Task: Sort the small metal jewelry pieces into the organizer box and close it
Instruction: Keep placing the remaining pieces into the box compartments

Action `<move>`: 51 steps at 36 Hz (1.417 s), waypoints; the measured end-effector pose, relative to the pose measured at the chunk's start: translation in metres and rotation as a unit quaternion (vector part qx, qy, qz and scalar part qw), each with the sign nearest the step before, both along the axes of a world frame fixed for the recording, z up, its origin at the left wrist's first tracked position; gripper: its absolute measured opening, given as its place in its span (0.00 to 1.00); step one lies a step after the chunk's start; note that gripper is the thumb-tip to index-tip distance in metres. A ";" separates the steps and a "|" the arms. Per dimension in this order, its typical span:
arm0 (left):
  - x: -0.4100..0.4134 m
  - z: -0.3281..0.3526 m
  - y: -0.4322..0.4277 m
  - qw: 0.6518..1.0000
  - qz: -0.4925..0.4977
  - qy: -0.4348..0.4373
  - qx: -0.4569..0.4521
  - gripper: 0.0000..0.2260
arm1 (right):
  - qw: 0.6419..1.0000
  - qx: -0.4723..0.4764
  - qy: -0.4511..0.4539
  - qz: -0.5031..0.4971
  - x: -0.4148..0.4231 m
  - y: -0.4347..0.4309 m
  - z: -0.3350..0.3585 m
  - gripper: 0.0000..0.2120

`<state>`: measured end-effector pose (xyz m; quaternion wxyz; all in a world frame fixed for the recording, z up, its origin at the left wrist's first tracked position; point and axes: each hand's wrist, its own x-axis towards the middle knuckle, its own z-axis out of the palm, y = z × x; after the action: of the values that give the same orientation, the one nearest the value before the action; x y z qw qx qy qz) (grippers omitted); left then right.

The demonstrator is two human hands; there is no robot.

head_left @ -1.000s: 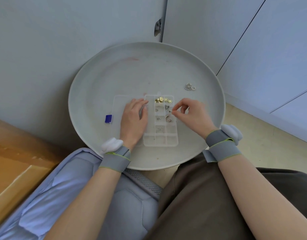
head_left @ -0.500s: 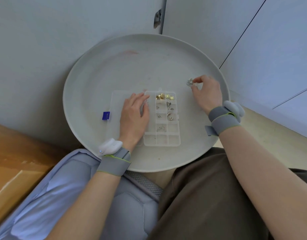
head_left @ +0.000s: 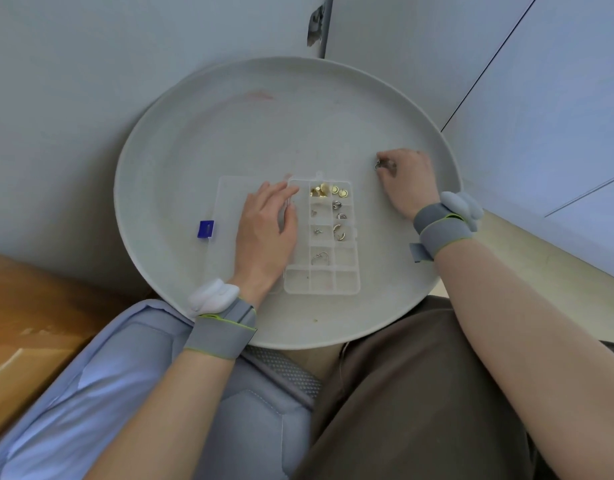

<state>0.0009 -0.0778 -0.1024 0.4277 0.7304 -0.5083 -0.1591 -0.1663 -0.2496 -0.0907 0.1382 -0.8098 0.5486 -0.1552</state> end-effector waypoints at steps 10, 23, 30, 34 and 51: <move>0.003 -0.003 0.000 1.000 0.012 -0.009 0.001 0.13 | 0.997 0.067 -0.028 0.007 -0.006 0.026 0.021 0.08; 0.004 -0.004 0.001 1.000 0.014 -0.018 0.007 0.13 | 0.982 0.175 -0.034 0.064 -0.020 0.065 0.035 0.10; 0.005 -0.004 0.000 1.000 0.017 -0.026 0.005 0.13 | 0.989 0.138 -0.051 0.024 -0.024 0.069 0.036 0.06; 0.005 -0.005 0.000 1.000 0.018 -0.024 0.000 0.13 | 0.988 0.144 -0.043 0.028 -0.022 0.072 0.034 0.05; 0.005 -0.007 -0.001 0.999 0.013 -0.030 -0.003 0.12 | 0.984 0.178 -0.015 0.016 -0.016 0.073 0.031 0.06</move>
<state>0.0062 -0.0786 -0.1090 0.4166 0.7400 -0.5119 -0.1295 -0.1823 -0.1764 -0.0593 0.2906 -0.7786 0.5523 -0.0654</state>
